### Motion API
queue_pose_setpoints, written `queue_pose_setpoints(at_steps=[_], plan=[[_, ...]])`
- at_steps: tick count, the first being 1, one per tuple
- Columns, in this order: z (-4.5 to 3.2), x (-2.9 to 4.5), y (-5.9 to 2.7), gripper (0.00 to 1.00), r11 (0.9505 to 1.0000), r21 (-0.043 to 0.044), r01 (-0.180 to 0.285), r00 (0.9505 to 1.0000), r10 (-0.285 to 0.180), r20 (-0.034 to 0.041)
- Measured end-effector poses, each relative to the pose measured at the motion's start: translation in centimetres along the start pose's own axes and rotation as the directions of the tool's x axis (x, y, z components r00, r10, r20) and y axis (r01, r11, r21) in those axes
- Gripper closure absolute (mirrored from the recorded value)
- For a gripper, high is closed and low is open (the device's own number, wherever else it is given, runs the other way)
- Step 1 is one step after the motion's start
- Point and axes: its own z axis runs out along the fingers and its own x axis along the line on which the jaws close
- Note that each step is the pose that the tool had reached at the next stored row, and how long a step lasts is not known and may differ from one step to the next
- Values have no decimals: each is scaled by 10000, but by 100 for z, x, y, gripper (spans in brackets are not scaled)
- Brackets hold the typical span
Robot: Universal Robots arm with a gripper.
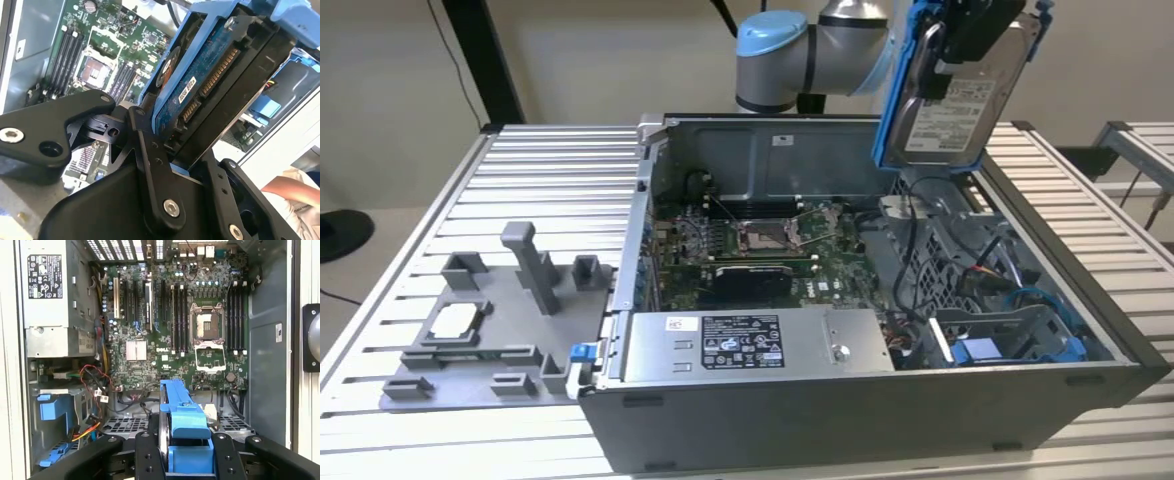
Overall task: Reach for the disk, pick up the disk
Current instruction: 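Pick up the disk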
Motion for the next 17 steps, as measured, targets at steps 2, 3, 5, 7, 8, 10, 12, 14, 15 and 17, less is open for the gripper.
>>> queue_pose_setpoints(at_steps=[2,3,5,7,8,10,12,14,15,17], plan=[[0,21,-1,100,10000,0,1,10000,-1,0],[0,32,-2,100,10000,0,0,10000,0,1],[-1,53,-3,100,10000,0,0,10000,0,0],[-1,70,-4,100,10000,0,0,10000,0,0],[-1,79,-4,100,10000,0,0,10000,0,-1],[-1,96,-5,100,10000,0,0,10000,0,0],[-2,113,-6,100,10000,0,0,10000,0,-1],[-2,132,-7,100,10000,0,0,10000,0,0],[-2,141,-7,100,10000,0,0,10000,0,0],[-2,159,-8,100,10000,0,0,10000,0,0]])
